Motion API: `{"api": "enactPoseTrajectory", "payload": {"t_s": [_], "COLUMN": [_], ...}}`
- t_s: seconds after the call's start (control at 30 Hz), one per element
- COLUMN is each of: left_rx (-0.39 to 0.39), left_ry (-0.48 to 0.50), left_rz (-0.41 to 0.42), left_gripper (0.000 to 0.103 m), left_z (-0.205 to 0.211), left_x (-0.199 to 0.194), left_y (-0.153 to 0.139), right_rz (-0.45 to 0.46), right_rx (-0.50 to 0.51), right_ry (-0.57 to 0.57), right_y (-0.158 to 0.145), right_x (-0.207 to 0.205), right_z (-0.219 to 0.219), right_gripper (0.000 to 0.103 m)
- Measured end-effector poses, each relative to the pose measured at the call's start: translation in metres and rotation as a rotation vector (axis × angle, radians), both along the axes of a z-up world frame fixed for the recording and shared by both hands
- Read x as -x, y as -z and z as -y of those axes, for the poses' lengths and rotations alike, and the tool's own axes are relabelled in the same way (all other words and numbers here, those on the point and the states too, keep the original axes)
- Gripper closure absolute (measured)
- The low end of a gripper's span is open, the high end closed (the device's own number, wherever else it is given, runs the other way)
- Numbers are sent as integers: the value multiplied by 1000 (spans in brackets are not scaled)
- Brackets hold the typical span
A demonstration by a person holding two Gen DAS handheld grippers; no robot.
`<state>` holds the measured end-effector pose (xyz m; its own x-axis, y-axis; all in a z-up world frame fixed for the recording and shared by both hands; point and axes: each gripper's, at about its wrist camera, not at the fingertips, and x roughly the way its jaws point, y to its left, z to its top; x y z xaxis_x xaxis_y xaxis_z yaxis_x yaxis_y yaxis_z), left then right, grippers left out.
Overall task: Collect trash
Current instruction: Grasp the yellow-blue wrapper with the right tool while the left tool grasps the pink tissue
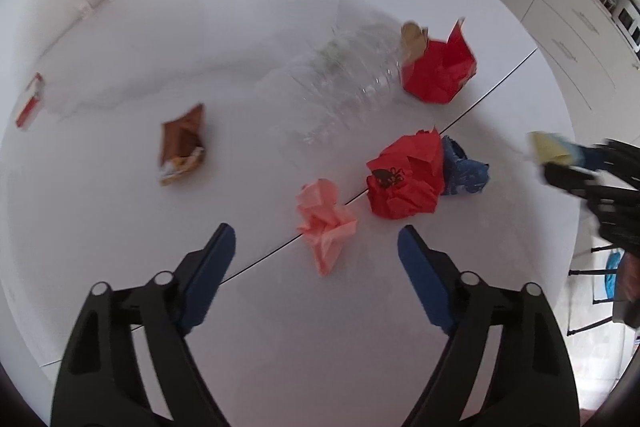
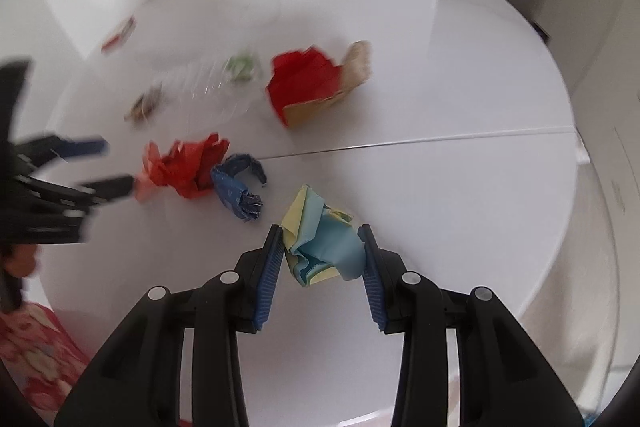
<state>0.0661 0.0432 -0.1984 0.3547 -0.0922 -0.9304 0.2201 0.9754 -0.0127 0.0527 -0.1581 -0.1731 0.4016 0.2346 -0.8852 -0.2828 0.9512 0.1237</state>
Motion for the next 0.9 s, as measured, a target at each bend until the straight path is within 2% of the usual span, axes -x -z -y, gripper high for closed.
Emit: {"api": "enactPoseTrajectory", "payload": {"t_s": [0.13, 0.2, 0.3, 0.53, 0.7, 0.8, 0.9], "left_rx": [6, 20, 12, 15, 27, 51, 78], "left_ry": [0, 0, 5, 30, 79, 156, 239], "left_rz": [-27, -44, -43, -20, 27, 59, 78], "left_gripper": [48, 63, 71, 73, 73, 73, 73], "left_z": [3, 3, 3, -2, 3, 18, 41], "left_x": [-11, -13, -13, 0, 23, 38, 53], "left_y": [18, 24, 25, 3, -38, -67, -85], "right_rz": [11, 14, 18, 9, -26, -82, -172], "right_rx": [-33, -43, -55, -84, -60, -51, -43], "right_ry": [93, 122, 157, 250, 330, 392, 461], "right_y": [-18, -25, -31, -30, -18, 5, 48], "right_x": [15, 22, 34, 54, 82, 100, 112], "right_z": [20, 28, 43, 67, 96, 116, 134], "right_gripper": [64, 64, 64, 64, 64, 63, 63]}}
